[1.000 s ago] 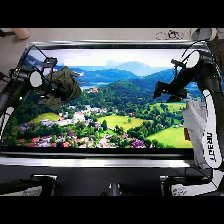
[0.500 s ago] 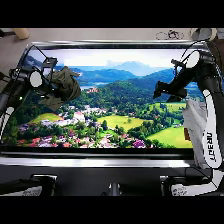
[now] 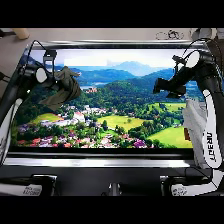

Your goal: Fold the shirts.

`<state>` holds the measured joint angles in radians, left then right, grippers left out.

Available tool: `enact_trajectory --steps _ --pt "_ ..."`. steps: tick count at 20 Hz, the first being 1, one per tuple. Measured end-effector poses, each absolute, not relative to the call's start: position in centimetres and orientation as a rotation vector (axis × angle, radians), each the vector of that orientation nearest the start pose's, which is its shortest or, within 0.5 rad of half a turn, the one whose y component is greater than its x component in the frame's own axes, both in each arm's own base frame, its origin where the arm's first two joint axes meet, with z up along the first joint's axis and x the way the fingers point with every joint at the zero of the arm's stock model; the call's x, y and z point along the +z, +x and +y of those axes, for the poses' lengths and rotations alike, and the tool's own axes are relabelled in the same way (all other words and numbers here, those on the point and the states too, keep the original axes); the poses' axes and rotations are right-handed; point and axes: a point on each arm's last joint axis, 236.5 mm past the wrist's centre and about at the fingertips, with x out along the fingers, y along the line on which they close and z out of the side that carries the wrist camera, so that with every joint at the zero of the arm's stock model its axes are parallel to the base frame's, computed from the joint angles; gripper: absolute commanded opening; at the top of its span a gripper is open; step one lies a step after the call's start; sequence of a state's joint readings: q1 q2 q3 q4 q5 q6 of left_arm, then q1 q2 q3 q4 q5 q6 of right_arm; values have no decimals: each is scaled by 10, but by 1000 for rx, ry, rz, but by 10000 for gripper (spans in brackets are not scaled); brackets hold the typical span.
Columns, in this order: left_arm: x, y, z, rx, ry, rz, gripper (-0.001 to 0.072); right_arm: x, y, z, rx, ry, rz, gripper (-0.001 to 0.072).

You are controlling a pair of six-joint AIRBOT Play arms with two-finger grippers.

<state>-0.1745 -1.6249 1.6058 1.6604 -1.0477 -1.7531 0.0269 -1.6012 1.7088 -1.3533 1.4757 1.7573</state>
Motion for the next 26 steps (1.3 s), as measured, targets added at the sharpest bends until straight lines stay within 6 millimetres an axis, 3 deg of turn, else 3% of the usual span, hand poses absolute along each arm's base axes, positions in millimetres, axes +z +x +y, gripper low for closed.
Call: enact_trajectory --steps 2,3,4,5,6,8,9,11,13,14,16,17,18,19,21,23,24,25,26 --pt "8 539 -53 33 -39 1101 644 53 449 63 64 304 1358 685" --pt "-7 549 -46 47 -81 1127 594 54 451 63 64 305 1348 685" --pt "-23 556 -42 54 -124 1154 412 54 453 63 64 306 1339 685" --pt "-36 560 -46 44 -169 1178 179 55 454 63 64 307 1334 685" --pt "-47 564 -51 30 -213 1195 27 55 457 63 64 308 1324 684" --pt "-56 570 -63 -11 -300 1206 26 57 462 63 64 310 1301 622" --pt "-49 574 -70 -48 -316 1191 26 59 465 63 68 307 1284 601" --pt "-2 585 -87 -150 -297 1094 26 71 469 62 88 285 1235 602" --pt "89 589 -108 -252 -244 906 26 97 471 61 110 252 1157 605" --pt "144 582 -119 -296 -210 795 26 117 470 59 119 230 1101 605" --pt "250 548 -150 -389 -168 584 26 165 461 52 118 186 978 605" --pt "291 524 -165 -430 -155 503 26 191 452 48 112 167 914 605" --pt "322 498 -180 -468 -146 445 26 220 440 43 104 151 846 606" --pt "337 476 -194 -494 -141 422 26 245 426 40 97 138 788 606" --pt "334 436 -229 -560 -136 457 26 293 390 34 88 118 677 606" --pt "288 405 -275 -633 -132 574 27 328 355 28 72 107 595 606" --pt "252 390 -302 -664 -128 651 77 339 340 25 64 104 566 606" --pt "217 375 -326 -691 -128 719 467 347 326 22 56 102 548 606" --pt "180 358 -352 -715 -134 789 707 350 316 21 50 102 548 607"
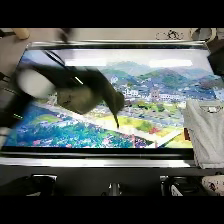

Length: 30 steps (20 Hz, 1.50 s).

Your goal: Fold the shirts.

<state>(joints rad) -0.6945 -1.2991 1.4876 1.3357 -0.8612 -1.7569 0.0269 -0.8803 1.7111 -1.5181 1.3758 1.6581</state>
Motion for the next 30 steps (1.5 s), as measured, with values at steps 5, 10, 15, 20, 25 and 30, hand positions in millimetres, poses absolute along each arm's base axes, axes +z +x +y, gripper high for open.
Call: enact_trajectory --steps 5,10,15,20,25,30 --pt "99 336 -363 -657 -98 990 720 303 308 19 35 95 762 608" --pt "104 436 -197 -288 -83 986 720 189 336 53 148 154 1162 632" --pt "21 470 -77 -58 -292 1187 720 73 338 96 298 283 1522 681" --pt "-53 481 -80 -91 -433 1308 712 6 327 111 325 346 1689 686" --pt "-85 496 -107 -163 -475 1296 41 -44 300 140 363 272 1776 704" --pt "-72 506 -115 -224 -443 1252 26 -74 286 177 452 243 1791 696"
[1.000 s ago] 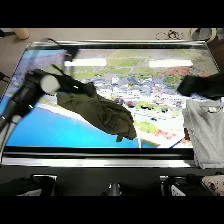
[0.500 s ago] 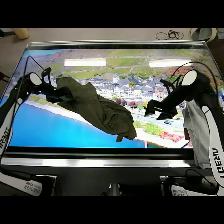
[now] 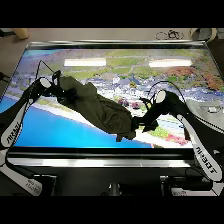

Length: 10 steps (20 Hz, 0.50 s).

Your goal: Fold the shirts.

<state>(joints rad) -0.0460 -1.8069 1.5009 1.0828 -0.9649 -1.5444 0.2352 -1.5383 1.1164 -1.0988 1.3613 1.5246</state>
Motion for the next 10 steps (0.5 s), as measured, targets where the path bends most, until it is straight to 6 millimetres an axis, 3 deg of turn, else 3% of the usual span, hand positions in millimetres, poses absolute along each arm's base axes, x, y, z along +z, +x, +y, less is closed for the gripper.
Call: enact_trajectory --steps 1,2,3,5,7,9,10 --pt "-64 507 -116 -237 -434 1240 27 -79 285 186 472 230 1780 563" --pt "-53 507 -117 -252 -425 1222 26 -84 286 196 489 217 1762 156" --pt "-41 507 -118 -264 -415 1207 25 -86 288 205 506 209 1742 24" --pt "-8 506 -120 -290 -396 1152 25 -83 292 217 537 197 1714 23" --pt "50 505 -119 -319 -362 1031 25 -53 307 218 576 161 1642 23" --pt "148 498 -117 -346 -321 806 25 10 338 201 582 76 1471 24" --pt "204 488 -114 -355 -307 672 25 59 358 186 561 34 1334 24"
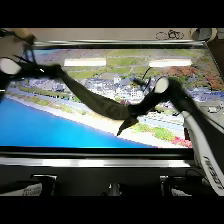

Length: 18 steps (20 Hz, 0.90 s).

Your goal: Fold the shirts.

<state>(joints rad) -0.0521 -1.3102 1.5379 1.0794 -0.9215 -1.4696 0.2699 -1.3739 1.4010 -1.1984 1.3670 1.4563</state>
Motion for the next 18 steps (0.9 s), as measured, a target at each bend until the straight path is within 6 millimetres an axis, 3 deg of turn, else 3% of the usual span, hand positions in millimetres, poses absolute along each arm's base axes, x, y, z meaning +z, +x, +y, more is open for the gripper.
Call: enact_trajectory --steps 1,3,5,7,8,9,11,13,15,18 --pt "262 471 -112 -364 -295 534 25 111 372 172 535 8 1190 24" --pt "376 413 -103 -378 -273 247 24 238 376 140 466 -26 842 24" --pt "462 335 -94 -387 -280 9 24 357 341 116 410 -34 489 24" --pt "507 271 -88 -396 -290 -130 23 436 291 97 370 -24 243 24" --pt "521 245 -86 -401 -294 -180 23 462 267 89 353 -13 156 24" --pt "527 229 -84 -399 -297 -203 23 476 250 84 342 -4 109 25" --pt "513 223 -80 -376 -292 -151 24 475 233 76 319 3 123 25" --pt "473 244 -79 -343 -286 -8 25 440 241 72 296 -5 279 25" --pt "406 282 -80 -307 -289 197 25 378 261 69 271 -15 534 25" --pt "282 345 -82 -254 -303 492 25 269 301 70 237 -25 917 25"
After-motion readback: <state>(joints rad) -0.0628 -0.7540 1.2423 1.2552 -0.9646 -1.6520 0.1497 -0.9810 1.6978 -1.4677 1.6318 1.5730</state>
